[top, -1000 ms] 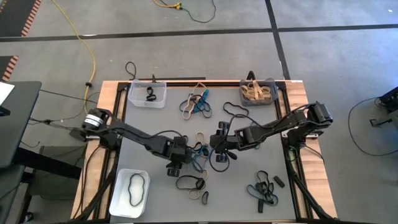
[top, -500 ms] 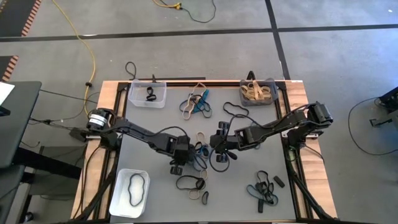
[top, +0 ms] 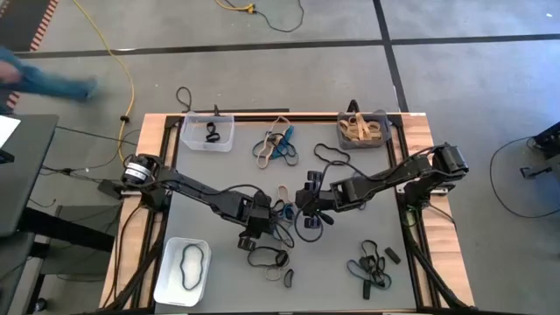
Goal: Sort rubber bands into baskets
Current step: Put the blue rubber band into the white bin, then put the black rubber band into the transparent bin
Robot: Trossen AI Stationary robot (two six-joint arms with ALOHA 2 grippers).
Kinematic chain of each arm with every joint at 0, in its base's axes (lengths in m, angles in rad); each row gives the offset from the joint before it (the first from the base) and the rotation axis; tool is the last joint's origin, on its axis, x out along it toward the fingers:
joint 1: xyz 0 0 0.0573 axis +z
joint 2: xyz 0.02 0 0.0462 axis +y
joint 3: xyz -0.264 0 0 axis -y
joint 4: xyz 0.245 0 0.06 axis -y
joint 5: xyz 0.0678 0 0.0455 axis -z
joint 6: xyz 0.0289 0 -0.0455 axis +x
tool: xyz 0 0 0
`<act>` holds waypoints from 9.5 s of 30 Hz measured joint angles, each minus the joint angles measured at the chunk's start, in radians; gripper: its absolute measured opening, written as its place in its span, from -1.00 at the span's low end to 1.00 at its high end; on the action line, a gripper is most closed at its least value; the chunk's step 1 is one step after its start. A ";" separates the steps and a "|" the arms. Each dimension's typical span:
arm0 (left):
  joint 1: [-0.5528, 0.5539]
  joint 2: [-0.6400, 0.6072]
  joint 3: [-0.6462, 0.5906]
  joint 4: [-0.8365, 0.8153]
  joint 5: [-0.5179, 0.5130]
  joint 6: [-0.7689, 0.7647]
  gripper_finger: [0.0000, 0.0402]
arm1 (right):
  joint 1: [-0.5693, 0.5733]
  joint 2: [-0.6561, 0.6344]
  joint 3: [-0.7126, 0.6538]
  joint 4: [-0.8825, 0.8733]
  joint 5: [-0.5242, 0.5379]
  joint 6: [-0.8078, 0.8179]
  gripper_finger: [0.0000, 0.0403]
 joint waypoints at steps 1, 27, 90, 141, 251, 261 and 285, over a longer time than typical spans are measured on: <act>-0.002 0.002 0.000 0.001 0.000 0.006 -0.38 | 0.000 0.000 0.000 0.000 0.000 -0.001 0.08; -0.003 0.013 0.050 -0.052 0.014 0.018 -0.09 | 0.000 0.000 0.000 0.005 -0.016 -0.007 0.08; -0.558 -0.537 0.211 -0.637 -0.087 -0.905 -1.00 | 0.001 0.000 0.001 0.027 -0.018 -0.006 0.08; -0.704 -0.286 0.210 -0.857 -0.172 -1.253 -0.01 | -0.011 0.000 0.000 0.034 -0.019 -0.022 0.08; 0.560 -0.428 0.119 -0.451 -0.408 0.223 -1.00 | -0.017 0.000 0.000 0.033 -0.044 -0.032 0.08; 0.888 -0.459 0.086 -0.426 -0.320 0.265 -1.00 | -0.017 0.000 0.000 0.034 -0.044 -0.022 0.08; 1.058 -0.457 -0.185 -0.218 -0.242 0.214 -0.31 | -0.017 0.000 0.000 0.033 -0.044 -0.023 0.08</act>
